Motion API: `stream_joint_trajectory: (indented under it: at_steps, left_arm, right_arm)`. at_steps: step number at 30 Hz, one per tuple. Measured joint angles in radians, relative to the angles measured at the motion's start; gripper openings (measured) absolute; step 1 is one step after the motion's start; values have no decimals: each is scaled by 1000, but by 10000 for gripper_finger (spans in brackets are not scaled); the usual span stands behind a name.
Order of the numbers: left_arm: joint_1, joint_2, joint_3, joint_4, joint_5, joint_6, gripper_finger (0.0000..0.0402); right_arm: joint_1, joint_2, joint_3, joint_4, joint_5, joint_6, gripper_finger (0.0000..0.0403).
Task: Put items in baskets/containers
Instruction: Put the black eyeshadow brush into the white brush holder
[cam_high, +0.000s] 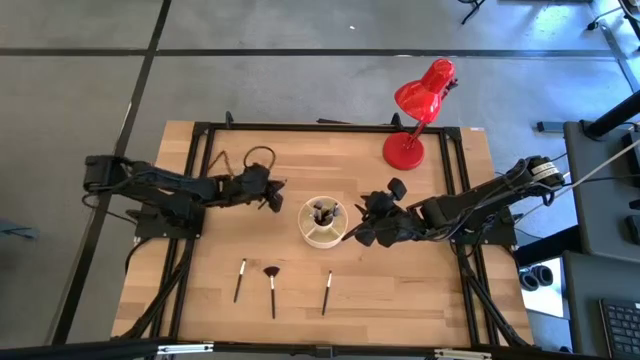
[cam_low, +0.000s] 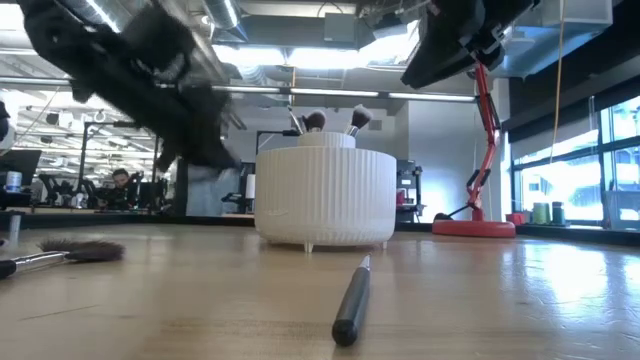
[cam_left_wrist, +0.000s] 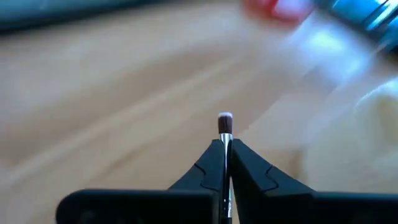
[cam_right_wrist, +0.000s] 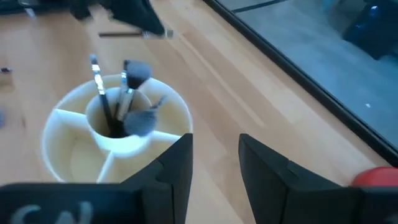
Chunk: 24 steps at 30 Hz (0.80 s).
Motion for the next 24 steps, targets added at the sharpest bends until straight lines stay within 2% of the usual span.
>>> stream_joint_trajectory:
  at_steps: [5, 8, 12, 19, 24]
  left_arm:
    - [-74, -129, 1, 341, -51, 153, 12]
    - [-155, -111, 1, 599, -80, 323, 11]
    - [-255, 38, 40, 817, -121, 442, 11]
    - [-337, 420, 287, 1081, -161, 560, 11]
    - [-343, 599, 471, 1122, -191, 685, 11]
  right_arm:
    - [0, -7, 0, -59, 68, 54, 129]
    - [0, -32, 0, -72, 92, 78, 129]
    - [4, -65, 0, -75, 109, 80, 129]
    - [4, -80, 0, -81, 133, 61, 129]
    - [4, -84, 0, -125, 151, 58, 129]
